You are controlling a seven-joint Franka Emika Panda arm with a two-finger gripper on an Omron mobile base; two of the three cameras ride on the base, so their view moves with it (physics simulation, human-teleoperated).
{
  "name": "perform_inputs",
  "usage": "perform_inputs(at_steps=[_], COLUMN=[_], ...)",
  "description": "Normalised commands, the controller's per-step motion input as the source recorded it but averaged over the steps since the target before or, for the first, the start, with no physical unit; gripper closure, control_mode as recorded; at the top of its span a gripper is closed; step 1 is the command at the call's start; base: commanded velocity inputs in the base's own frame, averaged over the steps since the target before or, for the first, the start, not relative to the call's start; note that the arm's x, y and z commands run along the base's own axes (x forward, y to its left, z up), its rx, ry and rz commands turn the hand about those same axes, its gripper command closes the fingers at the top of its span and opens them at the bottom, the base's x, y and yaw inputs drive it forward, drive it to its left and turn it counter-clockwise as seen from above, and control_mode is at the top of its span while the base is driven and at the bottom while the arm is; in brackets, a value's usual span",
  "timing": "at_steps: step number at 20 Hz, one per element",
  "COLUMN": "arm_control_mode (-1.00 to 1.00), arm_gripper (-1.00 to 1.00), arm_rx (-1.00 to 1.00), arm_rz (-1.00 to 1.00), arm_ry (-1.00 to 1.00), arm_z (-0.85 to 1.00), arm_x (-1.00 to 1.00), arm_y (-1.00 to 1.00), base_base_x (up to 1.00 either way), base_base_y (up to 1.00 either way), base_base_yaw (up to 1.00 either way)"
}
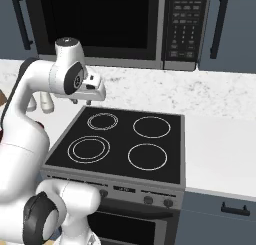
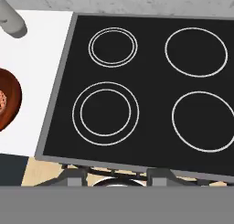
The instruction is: Open the microwave, place the bowl with waffle inside the microwave, then close the microwave door and turn it on.
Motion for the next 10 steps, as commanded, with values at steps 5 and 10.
perform_inputs(at_steps=[5, 10], arm_control_mode=[-1.0, -1.0], arm_gripper=[-1.0, -1.0], arm_rx=[0.0, 0.01], arm_rz=[-0.01, 0.0], arm_ry=[-0.07, -0.28], arm_z=[0.19, 0.59], arm_x=[-0.13, -0.45], arm_y=[0.0, -0.19], base_base_x=[0.0, 0.0], base_base_y=[0.0, 0.0], base_base_yaw=[0.0, 0.0])
